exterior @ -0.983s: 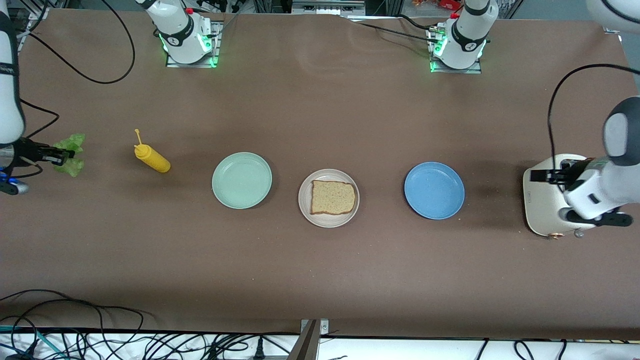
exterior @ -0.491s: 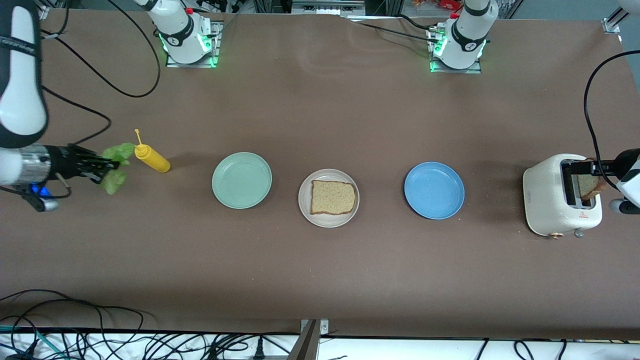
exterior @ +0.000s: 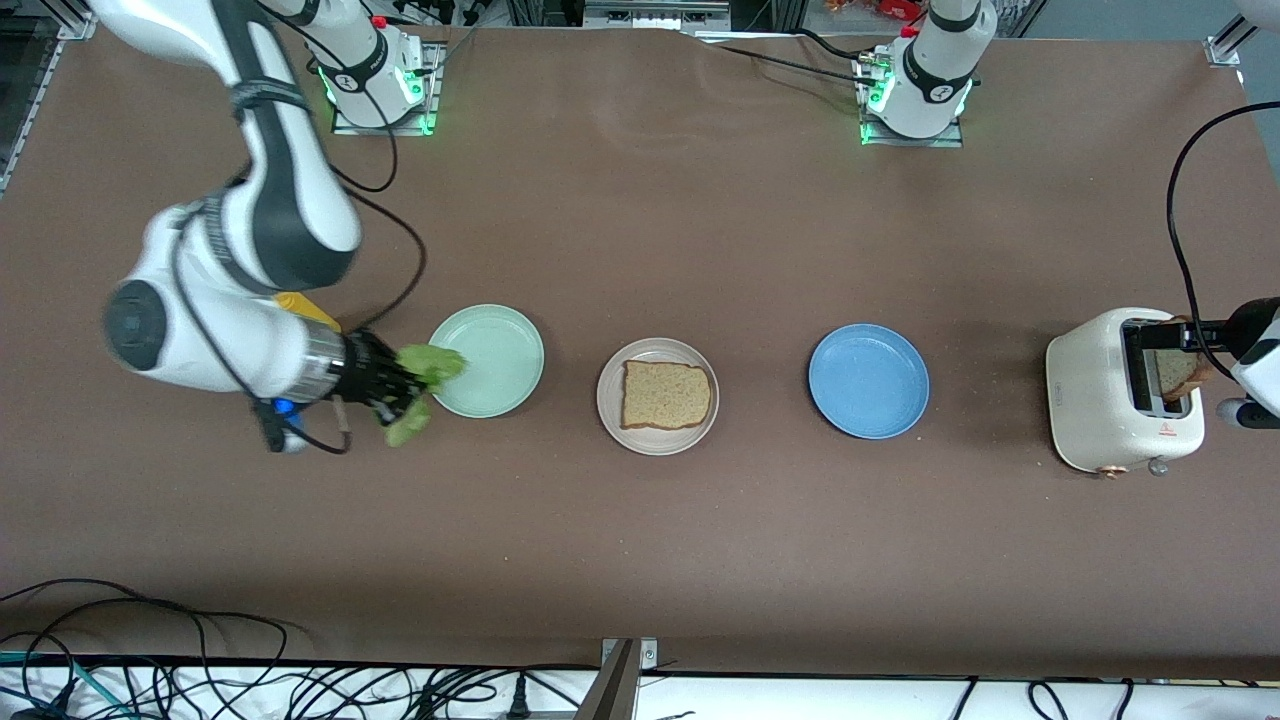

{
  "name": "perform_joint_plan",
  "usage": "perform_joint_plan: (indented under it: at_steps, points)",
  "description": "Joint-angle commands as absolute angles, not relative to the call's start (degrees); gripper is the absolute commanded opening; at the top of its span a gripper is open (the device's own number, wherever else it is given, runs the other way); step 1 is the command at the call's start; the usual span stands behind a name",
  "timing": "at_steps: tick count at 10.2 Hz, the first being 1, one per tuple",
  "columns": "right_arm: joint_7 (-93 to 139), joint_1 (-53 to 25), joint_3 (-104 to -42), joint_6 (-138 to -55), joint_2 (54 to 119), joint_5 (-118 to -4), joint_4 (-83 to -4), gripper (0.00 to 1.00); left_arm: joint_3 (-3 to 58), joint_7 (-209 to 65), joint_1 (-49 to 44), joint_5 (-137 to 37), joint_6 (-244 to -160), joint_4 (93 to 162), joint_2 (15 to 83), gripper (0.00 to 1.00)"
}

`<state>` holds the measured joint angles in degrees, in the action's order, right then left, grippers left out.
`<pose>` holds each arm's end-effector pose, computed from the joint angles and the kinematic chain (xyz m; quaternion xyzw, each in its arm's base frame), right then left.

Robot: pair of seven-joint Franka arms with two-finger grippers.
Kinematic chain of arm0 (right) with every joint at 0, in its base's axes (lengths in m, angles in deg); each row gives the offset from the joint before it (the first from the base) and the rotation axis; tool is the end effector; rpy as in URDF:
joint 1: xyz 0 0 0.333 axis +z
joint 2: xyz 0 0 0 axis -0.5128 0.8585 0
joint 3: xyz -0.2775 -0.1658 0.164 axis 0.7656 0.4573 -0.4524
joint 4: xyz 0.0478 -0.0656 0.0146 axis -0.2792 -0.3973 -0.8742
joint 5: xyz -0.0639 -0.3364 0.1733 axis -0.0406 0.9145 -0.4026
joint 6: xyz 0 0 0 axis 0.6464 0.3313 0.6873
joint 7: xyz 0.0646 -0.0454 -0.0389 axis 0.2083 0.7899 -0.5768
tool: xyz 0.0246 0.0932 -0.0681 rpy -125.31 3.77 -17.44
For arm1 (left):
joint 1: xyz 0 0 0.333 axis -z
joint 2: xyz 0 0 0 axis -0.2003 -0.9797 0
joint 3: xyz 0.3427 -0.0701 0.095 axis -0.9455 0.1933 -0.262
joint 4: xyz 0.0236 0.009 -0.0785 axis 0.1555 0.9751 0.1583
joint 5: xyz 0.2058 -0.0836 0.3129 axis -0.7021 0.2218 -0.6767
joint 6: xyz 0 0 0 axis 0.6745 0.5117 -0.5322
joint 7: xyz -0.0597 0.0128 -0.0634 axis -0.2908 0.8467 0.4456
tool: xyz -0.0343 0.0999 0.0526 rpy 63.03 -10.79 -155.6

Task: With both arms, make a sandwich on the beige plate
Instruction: 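Carry the lettuce with the right gripper and lay it on the bread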

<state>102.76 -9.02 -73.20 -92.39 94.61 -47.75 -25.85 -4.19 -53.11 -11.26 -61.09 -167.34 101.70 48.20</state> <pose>0.6819 0.2486 0.4163 -0.8253 0.5396 0.1255 0.1092 0.6534 0.1254 0.5014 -0.9860 -0.0028 0.1619 0.0398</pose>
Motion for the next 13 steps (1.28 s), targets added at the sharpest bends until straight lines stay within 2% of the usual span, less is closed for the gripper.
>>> perform_joint_plan:
  at_steps: [1, 4, 7, 13]
  points:
    - [113.1, -7.0, -76.5, -99.4, 101.7, -53.2, -20.2, 0.00, -4.3, -52.1, -11.1, -62.6, -167.4, 102.5, 49.1, 1.00]
    - [117.6, -4.2, -80.7, -111.1, 108.4, -60.5, -18.1, 0.00, -4.3, -52.1, -11.1, -62.6, -167.4, 102.5, 49.1, 1.00]
    - [118.0, 0.5, -80.8, -124.9, 113.9, -66.0, -16.7, 0.00, -4.4, -52.1, -11.3, -62.5, -167.4, 102.5, 49.1, 1.00]
    - [119.3, 3.4, -80.8, -124.4, 115.9, -69.6, -19.5, 0.00, -4.6, -52.1, -11.2, -62.5, -167.5, 102.5, 49.1, 1.00]
